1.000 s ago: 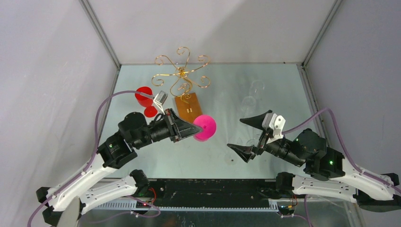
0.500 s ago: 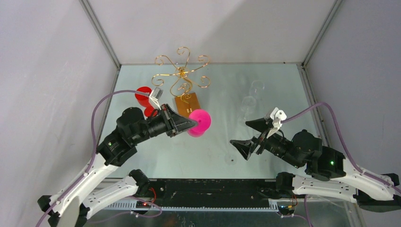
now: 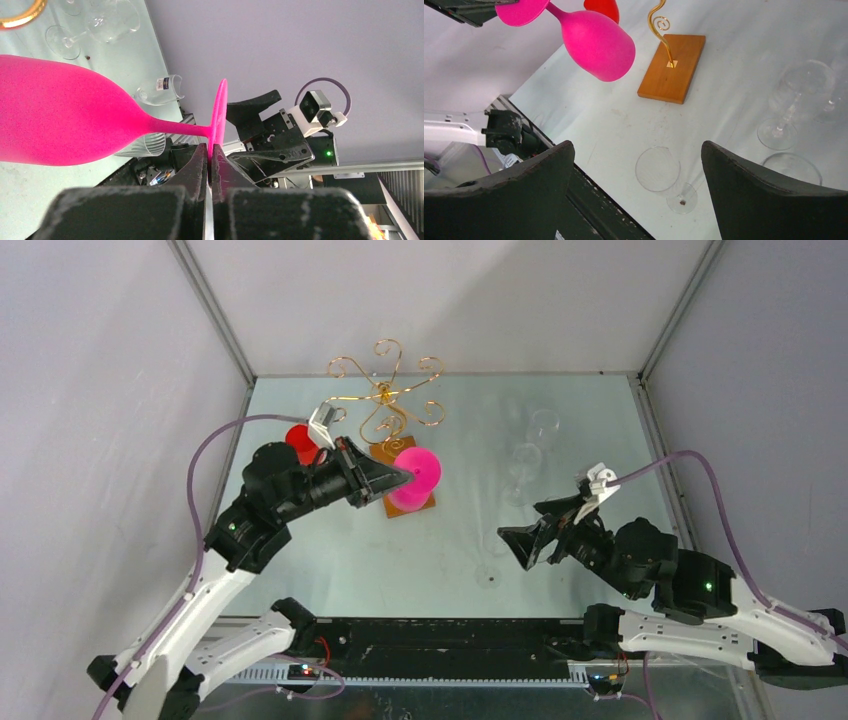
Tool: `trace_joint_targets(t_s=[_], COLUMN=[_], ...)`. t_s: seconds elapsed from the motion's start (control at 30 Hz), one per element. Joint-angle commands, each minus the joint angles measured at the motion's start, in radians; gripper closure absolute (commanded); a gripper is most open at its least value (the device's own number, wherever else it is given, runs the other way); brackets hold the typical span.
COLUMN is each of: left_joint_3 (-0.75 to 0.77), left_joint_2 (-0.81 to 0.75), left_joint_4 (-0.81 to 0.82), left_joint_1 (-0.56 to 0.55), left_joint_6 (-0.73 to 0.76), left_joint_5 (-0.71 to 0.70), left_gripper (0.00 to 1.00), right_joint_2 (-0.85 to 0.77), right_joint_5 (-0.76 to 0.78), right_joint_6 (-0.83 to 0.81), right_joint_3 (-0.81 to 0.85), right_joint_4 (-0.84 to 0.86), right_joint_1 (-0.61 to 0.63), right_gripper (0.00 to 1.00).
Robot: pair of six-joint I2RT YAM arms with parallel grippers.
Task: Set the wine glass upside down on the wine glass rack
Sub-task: Turn the wine glass upside down at the wine rack.
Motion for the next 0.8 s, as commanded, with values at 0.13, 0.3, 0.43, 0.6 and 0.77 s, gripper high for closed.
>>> trace_joint_targets(t_s=[0.13, 0.3, 0.43, 0.6, 0.77], left_joint_3=[0.065, 0.068, 0.071, 0.08, 0.091], left_joint_2=[0.063, 0.086, 0.106, 0.123, 0.149], left_joint_4=[0.064, 0.087, 0.116, 0.138, 0.171], left_joint_1=[0.067, 0.109, 0.134, 0.156, 0.184], left_joint_6=[0.023, 0.002, -0.02, -0.053, -0.104], left_joint_5=[0.092, 0.109, 0.134, 0.148, 0.154], left_gripper=[1.0, 1.0, 1.0, 1.0, 1.0], right_joint_2=[-0.054, -0.081, -0.111, -0.139, -0.157], right_joint_5=[0.106, 0.096, 0.102, 0.118, 0.154], right_joint_6=[0.101, 0.107, 0.106, 0.12, 0.142], right_joint_3=[0.002, 0.001, -0.026, -0.036, -0.037], right_joint_4=[-0.034, -0.046, -0.031, -0.021, -0.05], right_joint_1=[0.005, 0.003, 0.005, 0.004, 0.004], right_gripper=[0.01, 0.0, 0.0, 0.01, 0.01])
